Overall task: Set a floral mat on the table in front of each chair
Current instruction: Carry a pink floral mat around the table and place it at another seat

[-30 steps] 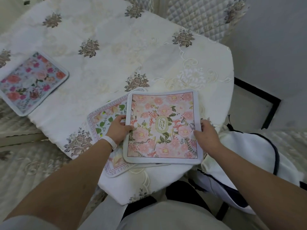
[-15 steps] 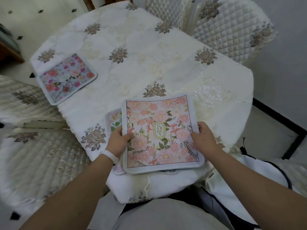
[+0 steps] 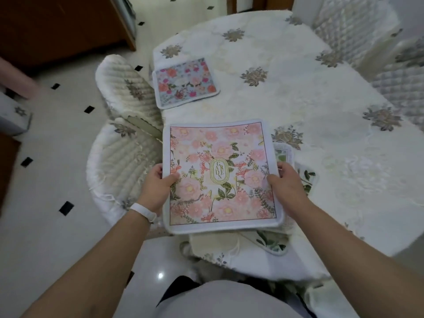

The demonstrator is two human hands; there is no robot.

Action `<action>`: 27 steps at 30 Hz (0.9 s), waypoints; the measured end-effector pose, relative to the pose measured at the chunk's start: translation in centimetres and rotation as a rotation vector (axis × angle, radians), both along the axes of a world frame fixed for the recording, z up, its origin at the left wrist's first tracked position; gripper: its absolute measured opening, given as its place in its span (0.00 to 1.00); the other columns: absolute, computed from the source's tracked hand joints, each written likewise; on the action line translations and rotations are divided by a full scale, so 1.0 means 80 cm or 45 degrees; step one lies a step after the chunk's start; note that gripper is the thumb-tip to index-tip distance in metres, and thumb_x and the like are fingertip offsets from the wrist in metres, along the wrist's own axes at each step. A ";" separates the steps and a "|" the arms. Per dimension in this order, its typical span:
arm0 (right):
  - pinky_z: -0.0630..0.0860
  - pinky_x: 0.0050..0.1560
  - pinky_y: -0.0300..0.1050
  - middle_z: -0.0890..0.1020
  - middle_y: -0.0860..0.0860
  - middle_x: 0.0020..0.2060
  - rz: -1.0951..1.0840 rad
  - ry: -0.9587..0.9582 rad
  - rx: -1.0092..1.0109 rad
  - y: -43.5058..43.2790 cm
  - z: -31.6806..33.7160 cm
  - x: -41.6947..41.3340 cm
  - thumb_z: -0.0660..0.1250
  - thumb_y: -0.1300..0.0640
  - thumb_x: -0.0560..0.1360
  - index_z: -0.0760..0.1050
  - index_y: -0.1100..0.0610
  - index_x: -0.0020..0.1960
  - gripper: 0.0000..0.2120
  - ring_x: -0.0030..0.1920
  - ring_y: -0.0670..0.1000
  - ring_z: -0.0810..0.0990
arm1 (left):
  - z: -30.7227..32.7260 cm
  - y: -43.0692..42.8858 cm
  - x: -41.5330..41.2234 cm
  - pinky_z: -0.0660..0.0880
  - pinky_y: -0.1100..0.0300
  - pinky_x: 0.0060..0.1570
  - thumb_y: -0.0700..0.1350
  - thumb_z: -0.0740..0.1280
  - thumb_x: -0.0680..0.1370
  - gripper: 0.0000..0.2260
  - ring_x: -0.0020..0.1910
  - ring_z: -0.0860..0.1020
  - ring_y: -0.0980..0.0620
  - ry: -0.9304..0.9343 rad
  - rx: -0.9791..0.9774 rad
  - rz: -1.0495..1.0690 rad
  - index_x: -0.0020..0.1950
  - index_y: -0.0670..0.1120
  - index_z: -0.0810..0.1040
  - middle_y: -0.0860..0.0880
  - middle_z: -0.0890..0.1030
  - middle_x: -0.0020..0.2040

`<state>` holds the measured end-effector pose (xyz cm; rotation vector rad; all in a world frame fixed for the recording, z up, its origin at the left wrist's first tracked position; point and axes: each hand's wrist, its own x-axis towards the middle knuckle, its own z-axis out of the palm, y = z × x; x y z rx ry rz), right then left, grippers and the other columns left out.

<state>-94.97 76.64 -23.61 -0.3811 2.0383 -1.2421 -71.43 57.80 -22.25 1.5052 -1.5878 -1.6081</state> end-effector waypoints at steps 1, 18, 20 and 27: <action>0.72 0.35 0.43 0.79 0.49 0.48 0.037 0.012 -0.011 -0.014 0.005 0.010 0.61 0.63 0.78 0.71 0.51 0.57 0.11 0.42 0.50 0.79 | 0.006 -0.008 0.015 0.79 0.44 0.50 0.38 0.69 0.77 0.05 0.49 0.82 0.42 0.002 -0.003 0.048 0.49 0.47 0.77 0.45 0.83 0.48; 0.78 0.38 0.45 0.82 0.48 0.45 0.374 0.188 -0.067 -0.258 0.091 0.345 0.62 0.62 0.75 0.73 0.50 0.56 0.12 0.41 0.49 0.82 | 0.047 -0.170 0.411 0.78 0.39 0.53 0.36 0.68 0.76 0.09 0.50 0.82 0.39 0.256 0.004 0.455 0.54 0.44 0.76 0.40 0.82 0.53; 0.78 0.39 0.46 0.82 0.48 0.47 0.403 0.199 -0.058 -0.287 0.094 0.394 0.63 0.62 0.75 0.73 0.51 0.56 0.12 0.42 0.50 0.82 | 0.046 -0.186 0.462 0.78 0.39 0.52 0.36 0.68 0.76 0.09 0.51 0.82 0.38 0.258 0.026 0.480 0.55 0.43 0.76 0.39 0.82 0.53; 0.77 0.36 0.44 0.82 0.49 0.47 0.505 0.141 -0.090 -0.380 0.113 0.520 0.62 0.64 0.75 0.74 0.54 0.57 0.12 0.42 0.50 0.83 | 0.057 -0.240 0.593 0.80 0.45 0.48 0.35 0.66 0.78 0.07 0.47 0.82 0.41 0.322 0.002 0.589 0.52 0.46 0.74 0.41 0.83 0.51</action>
